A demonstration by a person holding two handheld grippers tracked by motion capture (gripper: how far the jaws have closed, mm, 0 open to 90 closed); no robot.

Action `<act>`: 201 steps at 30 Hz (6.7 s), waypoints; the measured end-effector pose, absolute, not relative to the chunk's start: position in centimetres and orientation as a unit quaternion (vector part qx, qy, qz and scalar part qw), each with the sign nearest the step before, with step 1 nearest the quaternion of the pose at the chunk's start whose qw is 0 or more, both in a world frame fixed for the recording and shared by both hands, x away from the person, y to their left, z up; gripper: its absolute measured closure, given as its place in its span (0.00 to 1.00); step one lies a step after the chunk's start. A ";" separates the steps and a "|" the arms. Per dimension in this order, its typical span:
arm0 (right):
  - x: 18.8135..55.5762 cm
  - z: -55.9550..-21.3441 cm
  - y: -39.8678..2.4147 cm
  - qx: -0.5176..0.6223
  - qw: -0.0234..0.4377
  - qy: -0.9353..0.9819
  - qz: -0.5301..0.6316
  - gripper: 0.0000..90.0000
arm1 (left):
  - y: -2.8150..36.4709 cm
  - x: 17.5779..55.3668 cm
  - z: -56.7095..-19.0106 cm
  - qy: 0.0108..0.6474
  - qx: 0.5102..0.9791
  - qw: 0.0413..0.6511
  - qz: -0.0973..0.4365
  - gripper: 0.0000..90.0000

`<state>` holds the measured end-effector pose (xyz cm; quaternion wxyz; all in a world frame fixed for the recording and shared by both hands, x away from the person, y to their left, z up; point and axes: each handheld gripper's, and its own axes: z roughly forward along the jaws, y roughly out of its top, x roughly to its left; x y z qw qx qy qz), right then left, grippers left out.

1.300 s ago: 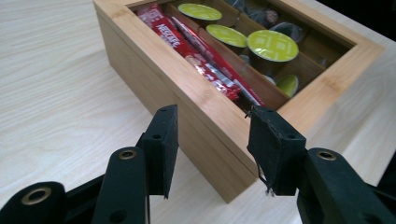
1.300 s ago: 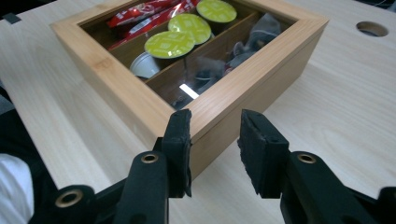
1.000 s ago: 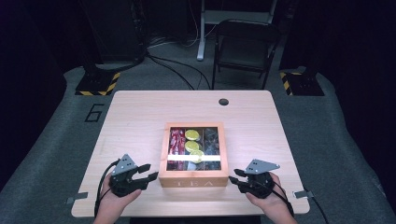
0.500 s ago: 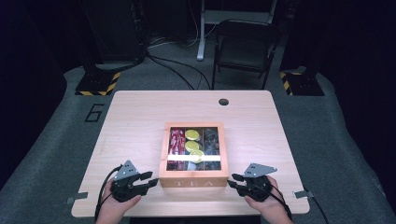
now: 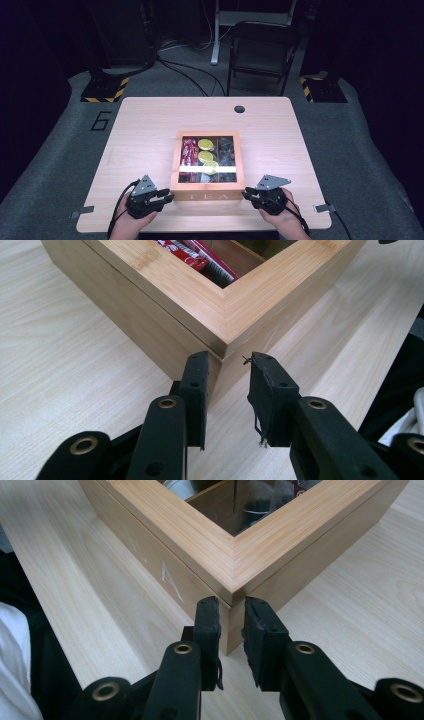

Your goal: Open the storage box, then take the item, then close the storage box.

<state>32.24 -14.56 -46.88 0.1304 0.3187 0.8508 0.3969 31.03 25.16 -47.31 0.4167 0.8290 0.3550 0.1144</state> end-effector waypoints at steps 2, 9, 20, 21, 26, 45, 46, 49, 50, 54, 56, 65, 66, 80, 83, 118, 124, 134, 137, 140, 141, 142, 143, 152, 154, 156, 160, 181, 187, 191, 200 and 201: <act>32.3 -46.9 -14.6 0.322 0.125 0.847 0.403 0.86 | 25.1 31.0 -47.2 0.356 0.827 0.419 0.118 0.78; 32.6 -47.0 -14.8 0.324 0.121 0.843 0.412 0.85 | 25.1 31.2 -47.2 0.360 0.824 0.420 0.121 0.81; 32.5 -46.8 -14.7 0.318 0.125 0.847 0.407 0.85 | 25.0 31.2 -47.1 0.359 0.825 0.419 0.122 0.81; 32.5 -46.9 -14.7 0.317 0.125 0.846 0.410 0.85 | 25.0 31.2 -47.1 0.359 0.825 0.419 0.122 0.81; 32.6 -46.7 -14.6 0.317 0.127 0.846 0.410 0.85 | 24.9 31.2 -47.0 0.356 0.825 0.421 0.129 0.81; 32.8 -45.1 -14.6 0.326 0.129 0.829 0.435 0.85 | 24.3 31.5 -45.3 0.369 0.809 0.435 0.143 0.81; 32.9 -44.7 -14.5 0.333 0.126 0.826 0.437 0.86 | 24.2 31.5 -45.1 0.372 0.806 0.436 0.147 0.81; 33.0 -44.3 -14.6 0.333 0.122 0.826 0.439 0.87 | 24.2 31.5 -44.6 0.375 0.804 0.436 0.149 0.80; 33.0 -44.1 -14.7 0.333 0.120 0.826 0.439 0.88 | 24.2 31.5 -44.6 0.375 0.804 0.436 0.149 0.79; 33.4 -43.4 -14.7 0.334 0.116 0.821 0.448 0.88 | 24.1 31.7 -43.6 0.376 0.797 0.441 0.167 0.77; 33.5 -42.9 -14.7 0.333 0.117 0.822 0.448 0.90 | 24.1 31.9 -43.2 0.377 0.796 0.442 0.172 0.74; 34.6 -40.6 -14.5 0.333 0.126 0.814 0.458 0.91 | 24.3 33.0 -40.9 0.380 0.784 0.449 0.197 0.66; 34.8 -40.3 -14.5 0.334 0.126 0.814 0.458 0.92 | 24.3 33.1 -40.7 0.379 0.783 0.451 0.198 0.66; 36.1 -37.7 -13.8 0.329 0.149 0.811 0.460 0.90 | 23.8 34.6 -38.0 0.366 0.779 0.457 0.224 0.66; 36.4 -37.2 -13.6 0.323 0.155 0.811 0.462 0.90 | 23.9 35.2 -37.3 0.370 0.776 0.461 0.220 0.66; 41.6 -35.8 -13.2 0.344 0.212 0.786 0.468 0.62 | 23.4 39.3 -34.3 0.402 0.745 0.480 0.231 0.66; 43.0 -35.1 -12.9 0.354 0.202 0.781 0.472 0.62 | 23.4 40.1 -33.8 0.403 0.745 0.478 0.232 0.66; 43.9 -34.8 -12.5 0.344 0.209 0.790 0.463 0.61 | 23.5 39.8 -34.5 0.403 0.736 0.492 0.233 0.63; 43.9 -34.9 -12.4 0.345 0.212 0.786 0.466 0.61 | 23.6 39.5 -35.2 0.404 0.734 0.493 0.235 0.62; 43.8 -35.0 -12.5 0.344 0.212 0.786 0.468 0.60 | 24.0 39.1 -36.1 0.412 0.727 0.500 0.227 0.61; 43.8 -35.0 -12.5 0.347 0.211 0.784 0.469 0.60 | 24.1 39.1 -36.4 0.415 0.725 0.502 0.225 0.61; 43.8 -35.0 -12.5 0.347 0.209 0.785 0.470 0.60 | 24.1 39.0 -36.6 0.419 0.723 0.501 0.224 0.61; 43.9 -35.0 -12.6 0.345 0.207 0.785 0.471 0.60 | 24.2 39.1 -36.9 0.421 0.722 0.501 0.223 0.60; 44.0 -35.2 -12.8 0.351 0.198 0.778 0.482 0.60 | 24.5 38.6 -37.7 0.437 0.717 0.498 0.218 0.60; 44.0 -35.1 -12.8 0.351 0.198 0.778 0.482 0.60 | 24.4 38.6 -38.0 0.440 0.717 0.497 0.212 0.60; 44.0 -35.2 -12.8 0.349 0.197 0.779 0.483 0.60 | 24.3 38.7 -38.4 0.442 0.718 0.496 0.209 0.60; 44.1 -35.2 -12.8 0.350 0.197 0.777 0.484 0.60 | 24.1 38.9 -39.3 0.446 0.721 0.489 0.205 0.61; 44.0 -35.2 -12.8 0.349 0.202 0.777 0.484 0.60 | 20.6 40.8 -44.1 0.470 0.737 0.449 0.186 0.62; 44.0 -35.2 -12.8 0.349 0.201 0.777 0.485 0.60 | 19.7 41.7 -45.1 0.482 0.735 0.440 0.183 0.64; 44.0 -35.2 -12.8 0.348 0.201 0.777 0.485 0.60 | 19.2 42.3 -45.7 0.498 0.725 0.440 0.179 0.65; 44.0 -35.2 -12.8 0.347 0.202 0.777 0.486 0.60 | 18.7 42.8 -46.4 0.499 0.740 0.407 0.193 0.73; 44.0 -35.2 -12.8 0.347 0.202 0.777 0.486 0.60 | 18.7 42.8 -46.4 0.499 0.740 0.407 0.193 0.74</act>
